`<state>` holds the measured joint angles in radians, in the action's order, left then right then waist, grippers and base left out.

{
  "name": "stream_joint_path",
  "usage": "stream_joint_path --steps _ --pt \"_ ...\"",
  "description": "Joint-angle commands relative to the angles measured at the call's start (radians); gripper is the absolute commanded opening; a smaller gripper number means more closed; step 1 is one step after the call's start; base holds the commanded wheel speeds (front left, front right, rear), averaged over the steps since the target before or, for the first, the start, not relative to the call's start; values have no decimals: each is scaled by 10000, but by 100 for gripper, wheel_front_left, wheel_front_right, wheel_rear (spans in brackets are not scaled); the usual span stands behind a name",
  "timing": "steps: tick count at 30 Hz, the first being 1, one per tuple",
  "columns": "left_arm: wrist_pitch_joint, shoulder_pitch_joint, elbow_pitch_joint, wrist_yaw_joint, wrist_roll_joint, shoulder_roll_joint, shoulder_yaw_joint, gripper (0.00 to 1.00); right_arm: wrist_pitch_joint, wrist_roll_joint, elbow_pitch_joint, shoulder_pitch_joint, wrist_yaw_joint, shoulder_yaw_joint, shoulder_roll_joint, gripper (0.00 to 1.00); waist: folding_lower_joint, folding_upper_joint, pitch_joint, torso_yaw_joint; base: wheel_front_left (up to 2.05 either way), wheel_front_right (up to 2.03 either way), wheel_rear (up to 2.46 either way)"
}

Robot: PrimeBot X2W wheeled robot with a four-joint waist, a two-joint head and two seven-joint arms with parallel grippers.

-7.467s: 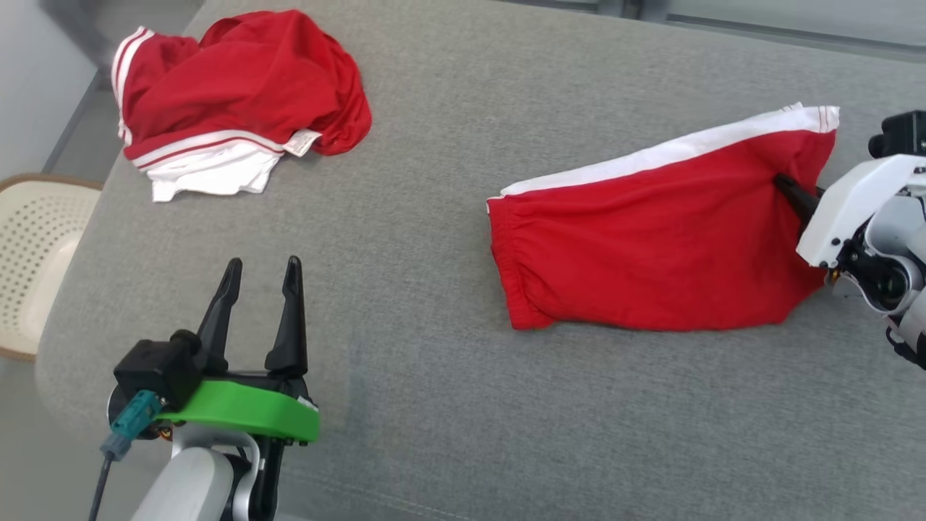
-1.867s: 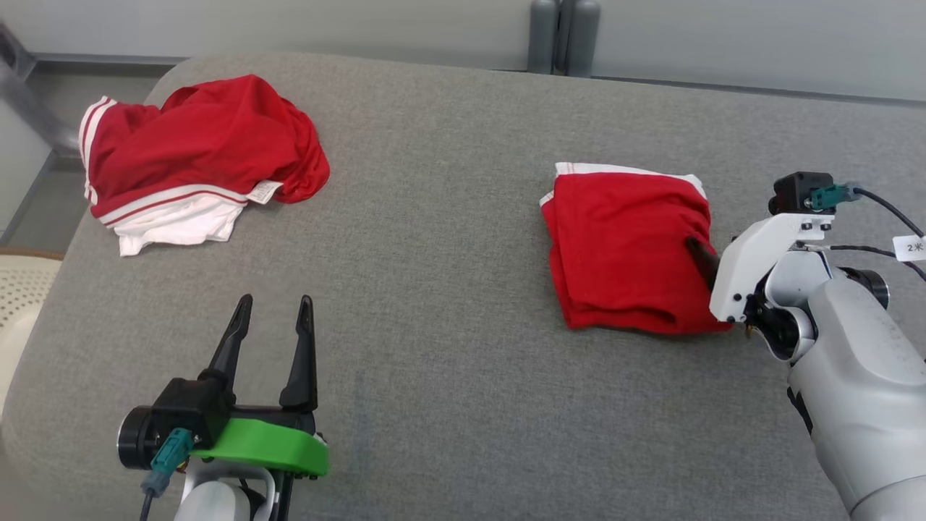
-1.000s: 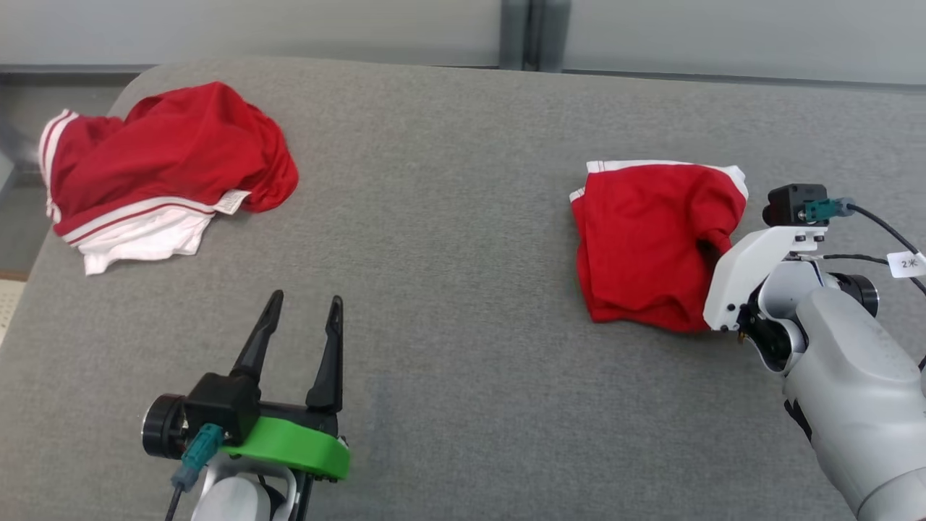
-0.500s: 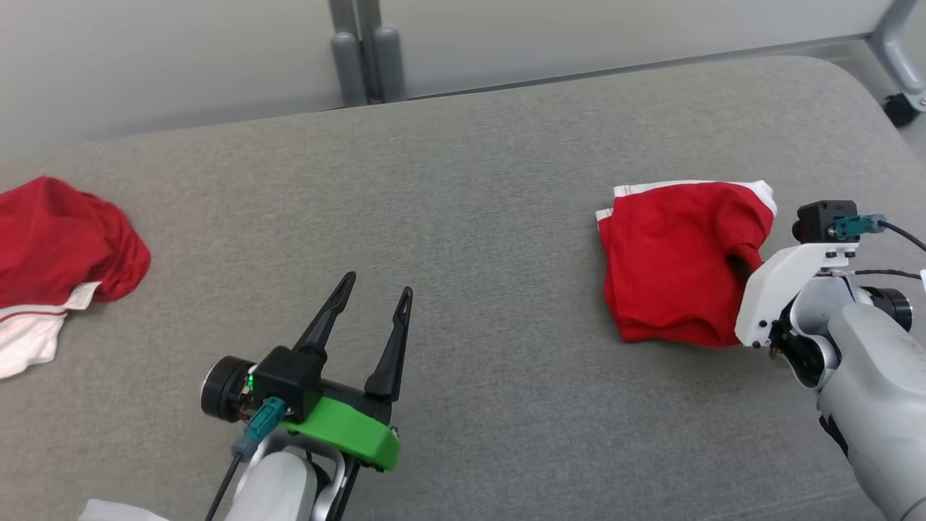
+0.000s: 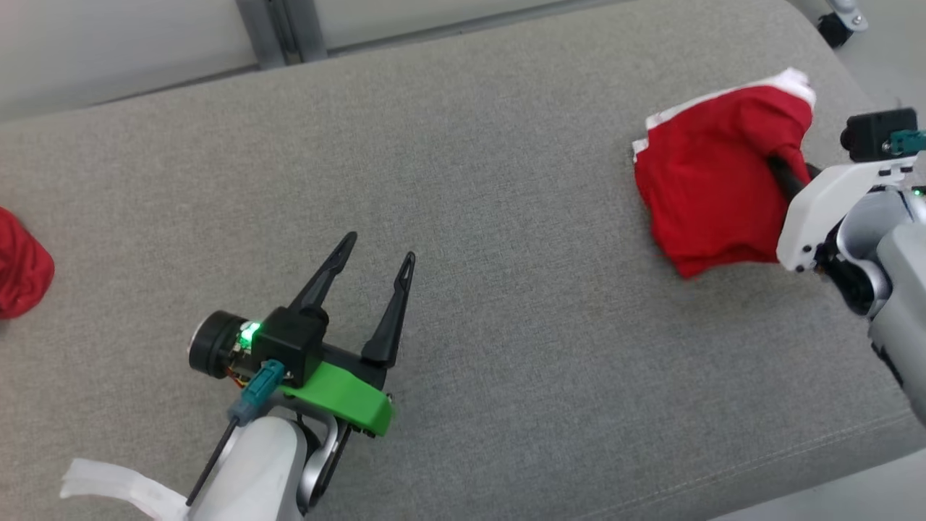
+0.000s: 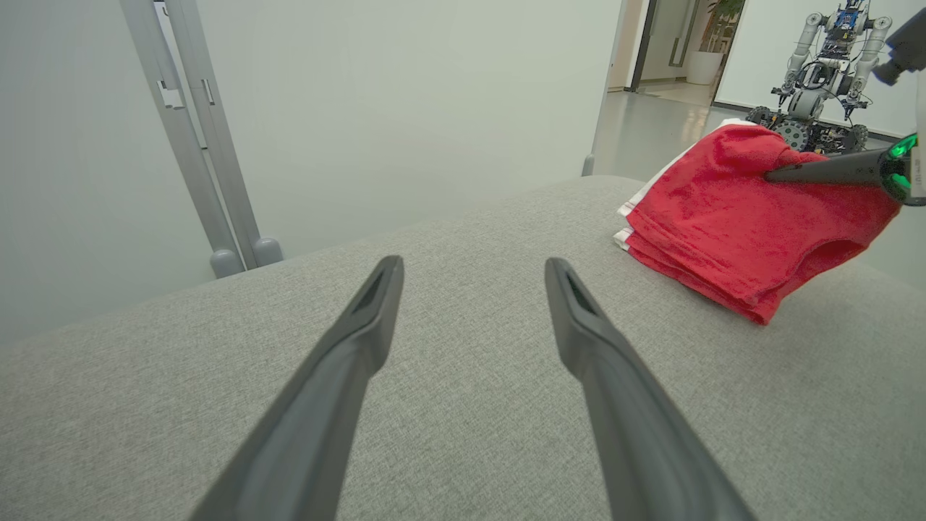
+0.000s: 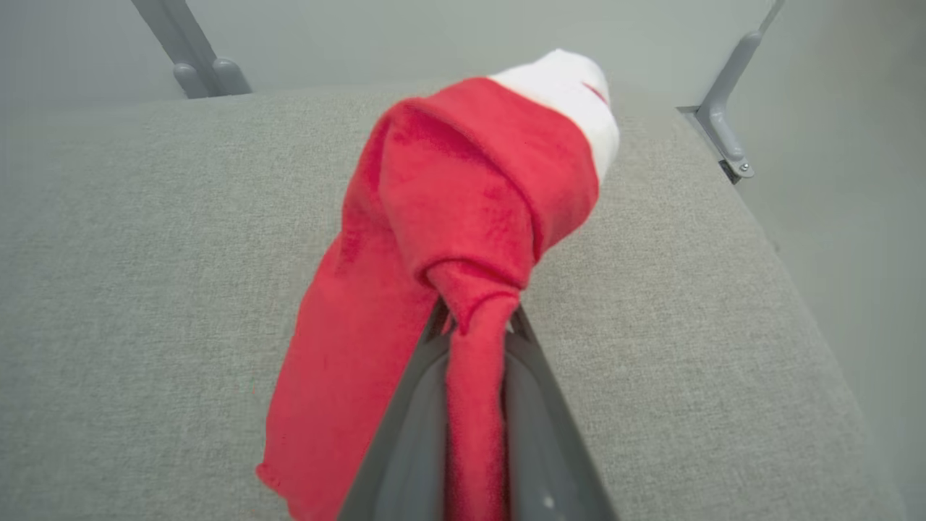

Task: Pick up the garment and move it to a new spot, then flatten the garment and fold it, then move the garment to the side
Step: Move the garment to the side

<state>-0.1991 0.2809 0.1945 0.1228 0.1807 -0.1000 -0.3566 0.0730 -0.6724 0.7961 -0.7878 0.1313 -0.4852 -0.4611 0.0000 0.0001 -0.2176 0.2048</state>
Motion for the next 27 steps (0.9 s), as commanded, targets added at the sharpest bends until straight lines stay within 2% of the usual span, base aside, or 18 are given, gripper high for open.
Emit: stream_joint_path --steps 1,6,15,18,20,21,22,23,24,27 --pt "89 206 -128 -55 -86 -181 58 100 -186 109 -131 -342 -11 -252 -207 0 0 -1 -1287 -333 0 0 0" --pt "393 429 -620 -120 -223 -481 126 100 -817 316 -341 -1317 -11 -1325 -1054 0 0 -1 -2372 -455 0 0 0" --pt "648 563 -1171 -229 -351 -747 114 100 -1745 -236 92 -2389 -14 -2679 -2753 0 0 -1 -3278 -490 0 0 0" --pt "730 607 -1317 -275 -346 -828 145 100 -1825 -198 532 -2741 -14 -3052 -3049 0 0 -1 -3529 -467 0 0 0" --pt "763 628 -1379 -287 -342 -872 154 100 -1794 -93 867 -2930 -14 -3310 -3039 5 0 -1 -3649 -446 0 0 0" --pt "771 642 -1392 -294 -337 -891 156 100 -1796 -115 1050 -3022 -14 -3382 -2981 16 0 -1 -3680 -440 0 0 0" --pt "786 657 -1396 -297 -328 -906 148 100 -1821 -60 1351 -3170 -14 -3410 -2968 39 0 -1 -3704 -440 0 0 0" --pt "790 658 -1381 -298 -318 -907 135 100 -1807 27 1631 -3268 -14 -3454 -2932 84 0 -1 -3702 -443 0 0 0" --pt "767 654 -1353 -309 -297 -898 123 100 -1849 99 2031 -3387 -15 -3407 -2883 100 0 -1 -3660 -458 0 0 0" --pt "640 593 -1239 -351 -198 -871 153 100 -2195 575 3225 -3736 -14 -3206 -2698 100 0 -1 -3422 -522 0 0 0"
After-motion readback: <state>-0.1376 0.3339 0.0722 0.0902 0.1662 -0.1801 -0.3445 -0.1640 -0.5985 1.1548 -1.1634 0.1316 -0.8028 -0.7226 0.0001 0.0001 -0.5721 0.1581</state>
